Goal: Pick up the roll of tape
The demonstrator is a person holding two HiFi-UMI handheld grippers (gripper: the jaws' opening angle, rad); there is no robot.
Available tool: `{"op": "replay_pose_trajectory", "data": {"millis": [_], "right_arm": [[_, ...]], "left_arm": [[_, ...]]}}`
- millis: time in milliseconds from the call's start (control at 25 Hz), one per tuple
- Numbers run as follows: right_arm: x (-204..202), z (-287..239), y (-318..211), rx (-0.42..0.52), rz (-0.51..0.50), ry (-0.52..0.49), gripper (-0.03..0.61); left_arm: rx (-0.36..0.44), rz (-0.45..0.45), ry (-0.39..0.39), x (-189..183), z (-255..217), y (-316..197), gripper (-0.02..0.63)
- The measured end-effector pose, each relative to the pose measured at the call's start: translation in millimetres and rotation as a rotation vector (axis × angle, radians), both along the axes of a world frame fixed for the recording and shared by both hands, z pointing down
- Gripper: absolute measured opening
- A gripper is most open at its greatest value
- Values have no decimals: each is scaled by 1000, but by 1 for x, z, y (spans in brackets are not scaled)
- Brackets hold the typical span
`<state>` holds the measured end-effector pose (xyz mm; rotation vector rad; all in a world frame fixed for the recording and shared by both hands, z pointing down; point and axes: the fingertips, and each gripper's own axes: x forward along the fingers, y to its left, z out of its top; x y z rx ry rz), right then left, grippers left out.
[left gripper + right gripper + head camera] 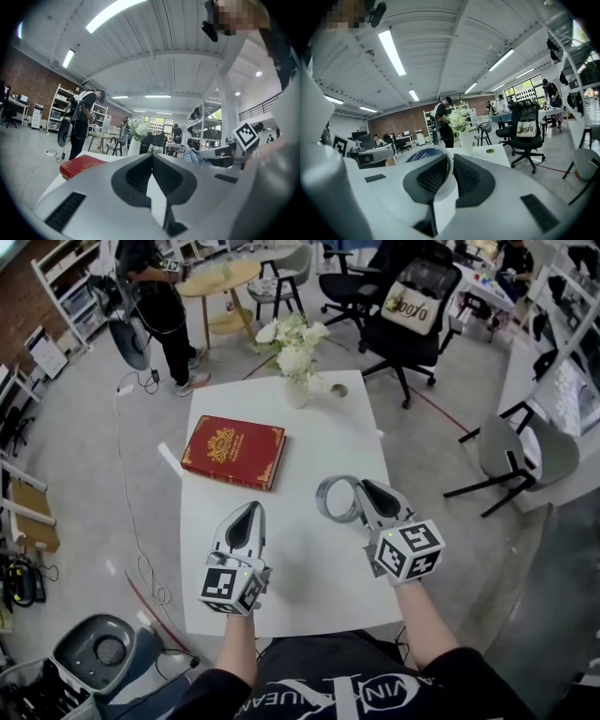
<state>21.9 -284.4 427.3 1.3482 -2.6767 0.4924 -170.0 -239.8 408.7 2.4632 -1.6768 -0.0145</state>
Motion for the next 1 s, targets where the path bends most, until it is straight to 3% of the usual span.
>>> {"op": "replay_pose_trajectory", "data": {"millis": [1000], "right_arm": [[8,-64,1,181,2,3,54]], "left_arm": [[85,-57,-24,-23,-47,-3,0]]}}
